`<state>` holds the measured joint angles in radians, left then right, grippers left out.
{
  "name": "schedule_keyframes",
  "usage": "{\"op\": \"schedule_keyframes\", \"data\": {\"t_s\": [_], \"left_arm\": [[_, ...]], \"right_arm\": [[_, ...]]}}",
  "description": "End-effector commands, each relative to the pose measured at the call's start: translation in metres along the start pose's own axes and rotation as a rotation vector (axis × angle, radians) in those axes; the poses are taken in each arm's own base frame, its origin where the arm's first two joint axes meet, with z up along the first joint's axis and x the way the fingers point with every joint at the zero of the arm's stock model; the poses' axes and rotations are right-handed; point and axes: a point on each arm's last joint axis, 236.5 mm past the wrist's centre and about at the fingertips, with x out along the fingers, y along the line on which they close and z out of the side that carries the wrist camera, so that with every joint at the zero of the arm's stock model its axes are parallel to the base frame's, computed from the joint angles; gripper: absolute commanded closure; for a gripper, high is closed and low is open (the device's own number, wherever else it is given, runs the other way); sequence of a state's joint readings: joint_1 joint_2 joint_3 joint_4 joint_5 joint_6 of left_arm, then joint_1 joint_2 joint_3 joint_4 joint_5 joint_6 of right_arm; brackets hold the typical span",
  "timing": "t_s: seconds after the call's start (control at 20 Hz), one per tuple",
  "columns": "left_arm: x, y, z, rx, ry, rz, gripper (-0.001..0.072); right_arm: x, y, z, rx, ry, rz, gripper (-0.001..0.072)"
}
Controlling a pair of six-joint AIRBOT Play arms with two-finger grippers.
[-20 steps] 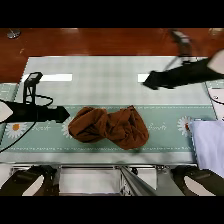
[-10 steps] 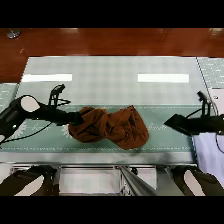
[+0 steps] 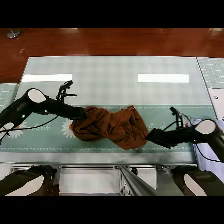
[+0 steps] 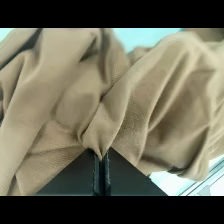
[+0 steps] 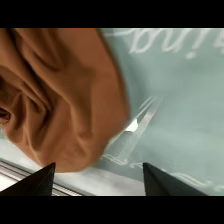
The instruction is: Fold the shirts.
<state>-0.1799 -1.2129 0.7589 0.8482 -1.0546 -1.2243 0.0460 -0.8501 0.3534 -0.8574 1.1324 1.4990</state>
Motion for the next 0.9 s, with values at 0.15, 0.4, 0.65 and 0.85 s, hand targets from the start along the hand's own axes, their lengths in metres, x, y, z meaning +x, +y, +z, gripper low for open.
{"op": "schedule_keyframes", "data": {"t_s": [0.15,0.4,0.65,0.85], "left_arm": [[-0.004,-0.006,0.006,0.016,-0.009,-0.014,0.0686],[-0.060,-0.024,0.046,0.071,-0.166,-0.019,0.0686],[-0.262,-0.082,0.127,0.221,-0.723,0.052,0.0686],[-0.408,-0.141,0.112,0.359,-1.082,0.163,0.0687]], "right_arm": [[0.054,0.032,0.006,0.014,0.083,0.025,0.0266],[0.009,0.087,0.065,-0.210,-0.013,0.067,0.0687],[-0.209,0.215,0.157,-0.506,-0.542,0.129,0.0687],[-0.372,0.297,0.109,-0.790,-0.898,0.083,0.0687]]}}
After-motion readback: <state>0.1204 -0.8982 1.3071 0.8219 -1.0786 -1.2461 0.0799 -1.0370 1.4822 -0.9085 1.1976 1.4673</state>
